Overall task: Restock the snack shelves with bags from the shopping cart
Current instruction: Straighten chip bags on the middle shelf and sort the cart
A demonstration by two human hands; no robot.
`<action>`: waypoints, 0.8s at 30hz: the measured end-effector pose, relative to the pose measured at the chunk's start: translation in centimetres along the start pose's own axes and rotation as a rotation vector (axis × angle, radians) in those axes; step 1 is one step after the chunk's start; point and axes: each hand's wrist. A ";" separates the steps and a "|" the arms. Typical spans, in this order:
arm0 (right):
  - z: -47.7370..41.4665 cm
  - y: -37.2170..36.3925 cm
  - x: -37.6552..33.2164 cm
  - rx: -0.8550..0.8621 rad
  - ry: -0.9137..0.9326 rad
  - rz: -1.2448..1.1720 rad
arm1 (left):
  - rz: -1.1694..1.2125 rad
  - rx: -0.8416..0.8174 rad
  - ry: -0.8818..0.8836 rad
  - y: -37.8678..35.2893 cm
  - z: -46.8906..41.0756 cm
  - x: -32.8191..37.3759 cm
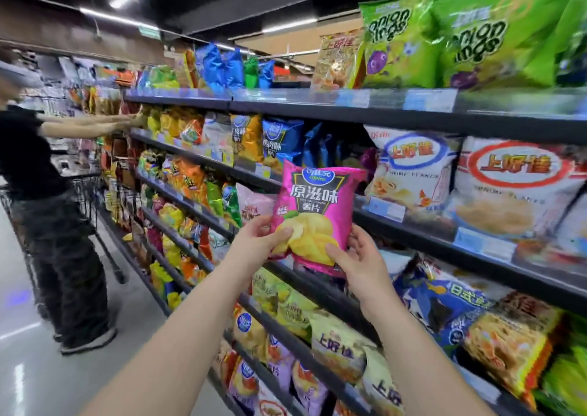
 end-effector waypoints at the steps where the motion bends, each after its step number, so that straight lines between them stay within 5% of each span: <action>1: -1.2 -0.6 0.0 0.038 0.012 0.012 | -0.002 -0.035 -0.007 1.0 -1.8 0.0; 11: -12.6 -3.4 -1.6 0.438 0.124 0.193 | -0.116 -0.250 -0.107 5.0 -17.6 1.7; 20: -20.9 0.4 -4.1 0.437 -0.030 0.413 | -0.441 -0.247 -0.273 3.3 -27.2 5.1; 24: -23.2 2.1 -4.0 0.447 -0.090 0.496 | -0.584 -0.344 -0.187 1.5 -30.4 4.5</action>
Point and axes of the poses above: each hand's wrist, its own z-axis away from the middle knuckle, its own y-axis out of the back of the hand, x = y × z, and after that the axes turned 10 degrees about -x, right-handed
